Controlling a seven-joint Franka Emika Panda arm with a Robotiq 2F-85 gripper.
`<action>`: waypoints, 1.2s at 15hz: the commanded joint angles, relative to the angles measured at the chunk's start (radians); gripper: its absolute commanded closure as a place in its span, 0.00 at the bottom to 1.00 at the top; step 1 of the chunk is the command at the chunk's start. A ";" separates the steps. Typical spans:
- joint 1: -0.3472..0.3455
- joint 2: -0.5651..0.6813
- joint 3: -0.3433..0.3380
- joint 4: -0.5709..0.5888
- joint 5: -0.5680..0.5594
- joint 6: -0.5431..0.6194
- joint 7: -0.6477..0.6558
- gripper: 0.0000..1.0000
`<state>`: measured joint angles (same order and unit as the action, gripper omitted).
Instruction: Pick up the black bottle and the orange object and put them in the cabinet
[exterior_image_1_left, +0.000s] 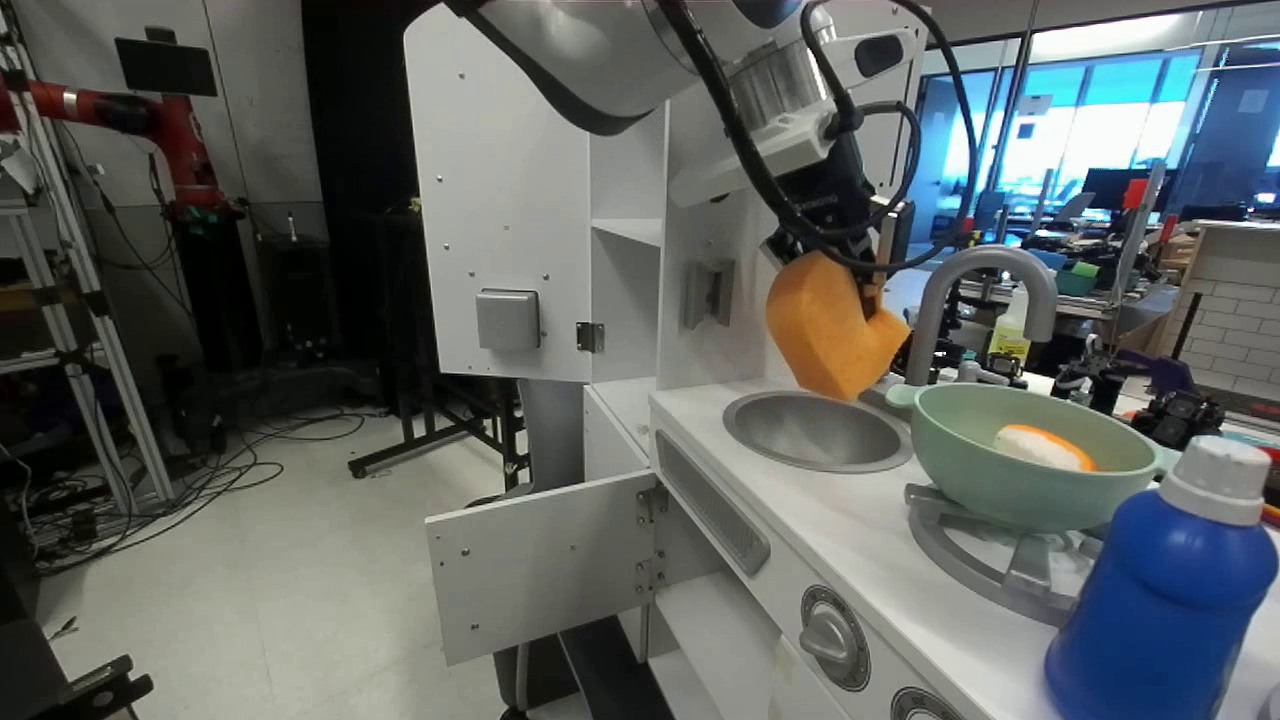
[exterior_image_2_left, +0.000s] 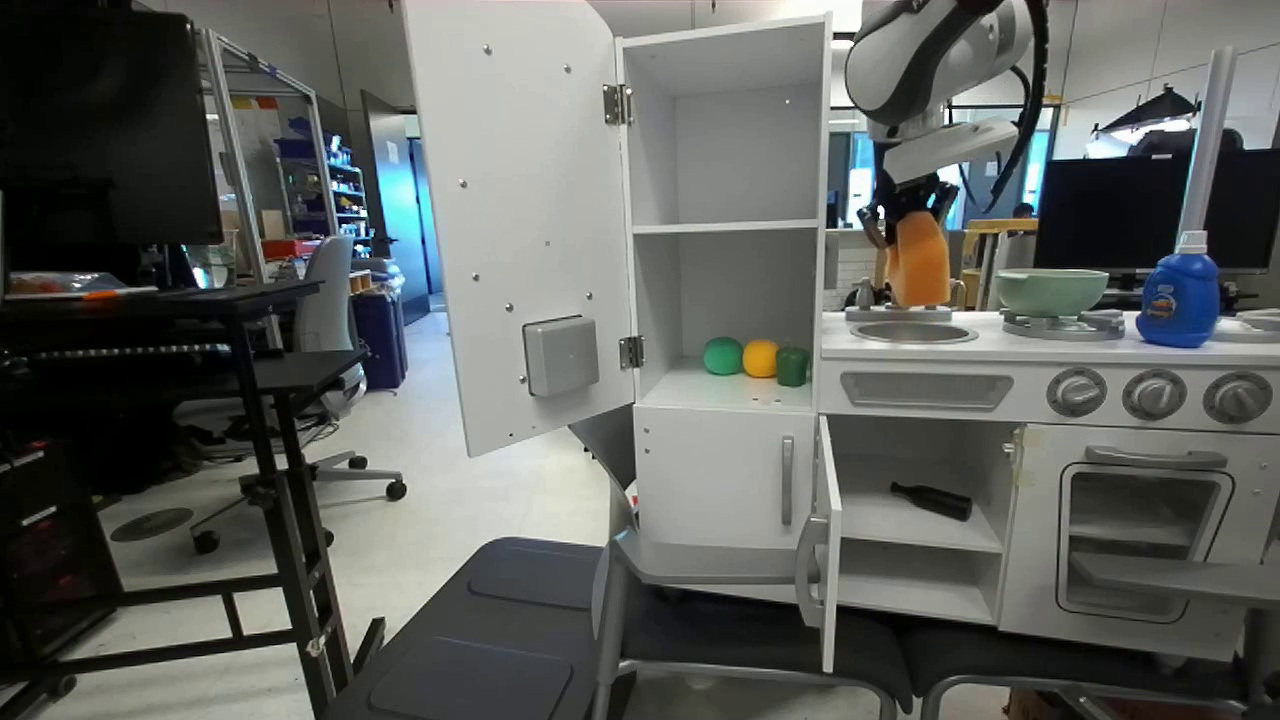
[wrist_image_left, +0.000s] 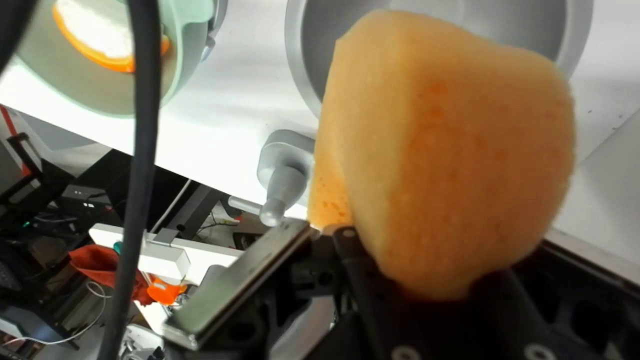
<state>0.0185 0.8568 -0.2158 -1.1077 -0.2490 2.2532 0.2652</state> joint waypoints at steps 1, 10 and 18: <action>0.001 -0.180 0.028 -0.241 -0.005 0.095 -0.066 0.97; 0.018 -0.501 0.114 -0.685 -0.044 0.152 -0.296 0.97; 0.114 -0.645 0.166 -1.139 -0.288 0.253 -0.195 0.97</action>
<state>0.1019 0.2716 -0.0536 -2.0676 -0.4287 2.4292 -0.0044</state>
